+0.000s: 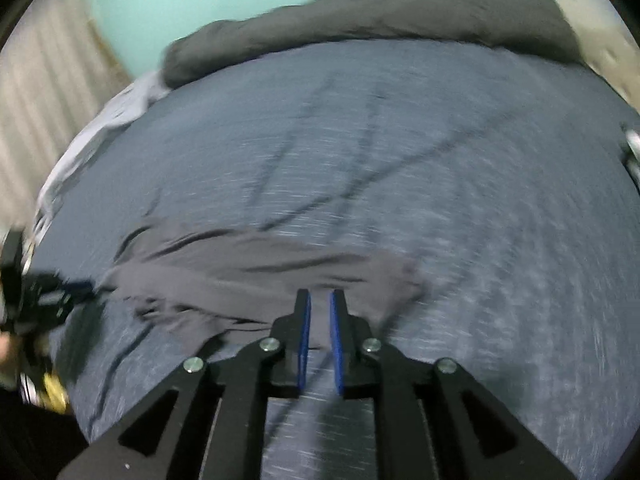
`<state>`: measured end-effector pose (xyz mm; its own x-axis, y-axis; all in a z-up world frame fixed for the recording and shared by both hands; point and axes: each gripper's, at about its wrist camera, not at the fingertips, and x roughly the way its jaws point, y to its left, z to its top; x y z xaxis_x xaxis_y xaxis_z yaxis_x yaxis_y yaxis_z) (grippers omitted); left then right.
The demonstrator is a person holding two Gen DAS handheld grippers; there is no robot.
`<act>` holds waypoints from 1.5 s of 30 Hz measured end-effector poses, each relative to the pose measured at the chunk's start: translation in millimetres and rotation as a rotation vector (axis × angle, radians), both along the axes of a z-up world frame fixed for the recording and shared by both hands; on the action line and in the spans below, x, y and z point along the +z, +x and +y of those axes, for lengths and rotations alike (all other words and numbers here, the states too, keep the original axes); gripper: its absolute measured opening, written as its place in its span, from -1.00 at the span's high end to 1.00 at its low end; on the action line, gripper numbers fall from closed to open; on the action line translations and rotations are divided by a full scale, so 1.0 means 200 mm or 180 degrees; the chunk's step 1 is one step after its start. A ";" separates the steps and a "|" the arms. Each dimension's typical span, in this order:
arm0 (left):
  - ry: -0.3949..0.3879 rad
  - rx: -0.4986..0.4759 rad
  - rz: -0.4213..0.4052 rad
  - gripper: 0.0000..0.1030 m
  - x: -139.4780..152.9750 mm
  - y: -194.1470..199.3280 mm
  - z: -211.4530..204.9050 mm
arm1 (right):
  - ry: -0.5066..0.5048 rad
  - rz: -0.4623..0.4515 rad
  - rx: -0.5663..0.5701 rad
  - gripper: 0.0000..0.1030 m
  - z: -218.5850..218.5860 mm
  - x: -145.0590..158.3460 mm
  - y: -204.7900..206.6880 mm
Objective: Fold clothes
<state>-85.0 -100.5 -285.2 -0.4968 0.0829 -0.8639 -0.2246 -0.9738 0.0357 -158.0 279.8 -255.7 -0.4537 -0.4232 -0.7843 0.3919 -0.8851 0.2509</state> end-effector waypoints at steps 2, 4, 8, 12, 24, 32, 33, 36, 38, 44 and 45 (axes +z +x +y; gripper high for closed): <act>0.0141 0.0076 -0.0004 0.70 0.00 -0.01 -0.03 | -0.0105 -0.0152 -0.0246 0.77 0.08 -0.04 -0.03; 0.0282 0.0152 -0.0009 0.67 0.00 -0.02 -0.06 | -0.0239 -0.0289 -0.0389 0.66 0.14 -0.06 -0.04; 0.0564 0.0303 -0.0017 0.33 -0.01 -0.03 -0.12 | -0.0256 -0.0396 -0.0469 0.47 0.17 -0.08 -0.05; 0.0844 0.0457 -0.0032 0.28 -0.01 -0.05 -0.17 | -0.0414 -0.0588 -0.0460 0.46 0.17 -0.12 -0.05; 0.1504 0.0736 -0.0144 0.28 -0.05 -0.05 -0.25 | -0.0602 -0.0696 -0.0408 0.51 0.16 -0.17 -0.05; 0.1957 0.0943 -0.0173 0.31 -0.09 -0.05 -0.32 | -0.0567 -0.0627 -0.0377 0.89 0.15 -0.16 -0.05; 0.2009 0.0963 -0.0187 0.31 -0.10 -0.04 -0.34 | -0.0572 -0.0615 -0.0378 0.90 0.15 -0.16 -0.05; 0.2069 0.0945 -0.0221 0.56 -0.11 -0.02 -0.35 | -0.0604 -0.0589 -0.0381 0.91 0.16 -0.14 -0.06; 0.2055 0.0886 -0.0237 0.89 -0.12 -0.04 -0.32 | -0.0648 -0.0597 -0.0411 0.91 0.18 -0.14 -0.07; 0.2025 0.0709 -0.0241 0.92 -0.11 -0.06 -0.24 | -0.0769 -0.0635 -0.0520 0.92 0.26 -0.14 -0.08; 0.2004 0.0703 -0.0250 0.92 -0.10 -0.06 -0.23 | -0.0767 -0.0640 -0.0526 0.92 0.26 -0.14 -0.08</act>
